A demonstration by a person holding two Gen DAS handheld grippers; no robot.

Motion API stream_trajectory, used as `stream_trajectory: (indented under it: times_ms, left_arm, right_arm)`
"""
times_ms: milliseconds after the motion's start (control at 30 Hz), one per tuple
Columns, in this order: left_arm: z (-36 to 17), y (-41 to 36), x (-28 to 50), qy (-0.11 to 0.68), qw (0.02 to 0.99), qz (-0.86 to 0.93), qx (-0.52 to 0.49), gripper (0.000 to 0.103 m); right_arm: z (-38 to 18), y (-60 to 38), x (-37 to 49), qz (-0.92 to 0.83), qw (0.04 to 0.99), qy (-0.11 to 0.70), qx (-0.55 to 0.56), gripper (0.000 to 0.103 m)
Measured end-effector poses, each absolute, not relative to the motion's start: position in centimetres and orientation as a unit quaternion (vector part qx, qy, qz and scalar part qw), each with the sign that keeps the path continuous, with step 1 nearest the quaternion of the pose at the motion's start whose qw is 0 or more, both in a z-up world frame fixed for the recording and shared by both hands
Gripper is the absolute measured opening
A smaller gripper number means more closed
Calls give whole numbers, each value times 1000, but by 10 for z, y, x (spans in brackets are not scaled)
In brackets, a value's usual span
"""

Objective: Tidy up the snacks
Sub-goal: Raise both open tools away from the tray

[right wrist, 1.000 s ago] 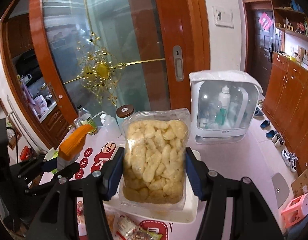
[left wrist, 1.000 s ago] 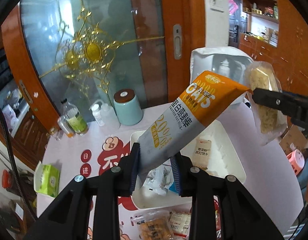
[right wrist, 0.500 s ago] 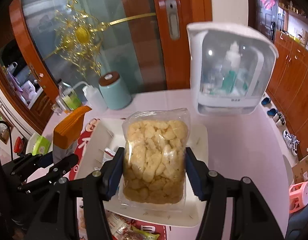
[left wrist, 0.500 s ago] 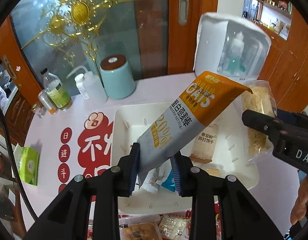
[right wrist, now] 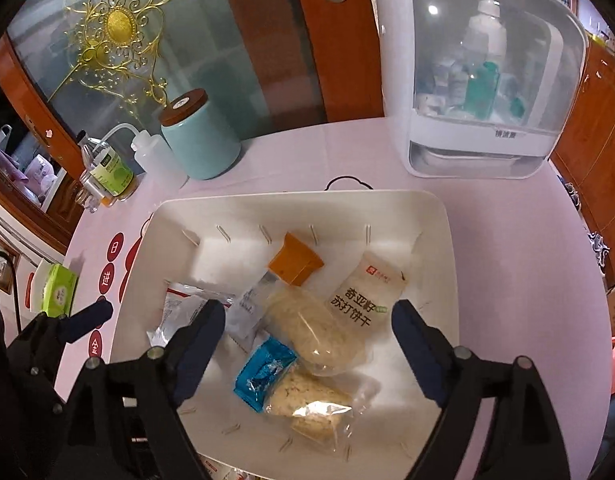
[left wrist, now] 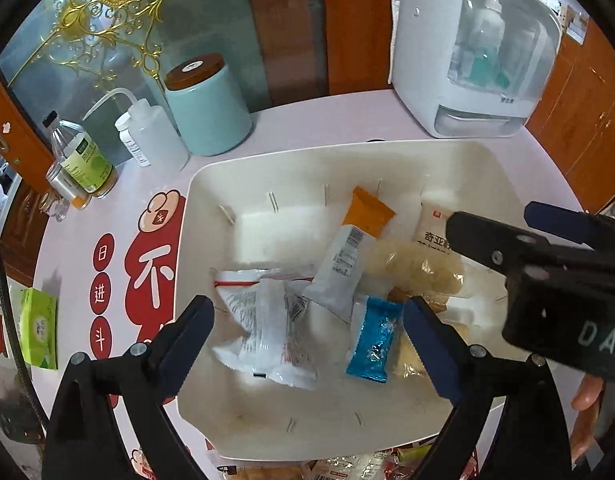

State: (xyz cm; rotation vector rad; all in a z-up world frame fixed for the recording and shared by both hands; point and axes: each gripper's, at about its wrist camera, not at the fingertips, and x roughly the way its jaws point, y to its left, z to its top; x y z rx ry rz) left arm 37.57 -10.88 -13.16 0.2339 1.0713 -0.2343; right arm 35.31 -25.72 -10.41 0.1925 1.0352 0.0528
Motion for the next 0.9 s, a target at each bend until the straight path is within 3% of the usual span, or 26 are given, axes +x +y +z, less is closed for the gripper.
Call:
stream_trajectory:
  times_ms: [500,900]
  left_arm:
    - [-110,-101,362,495,856,-114,94,95]
    - [-63,-83,329,465,874,-116,76,95]
  right_arm:
    - [-106,-261,347,23,859,500,107,86]
    - [-68,-257,316,19,870,480,109,86]
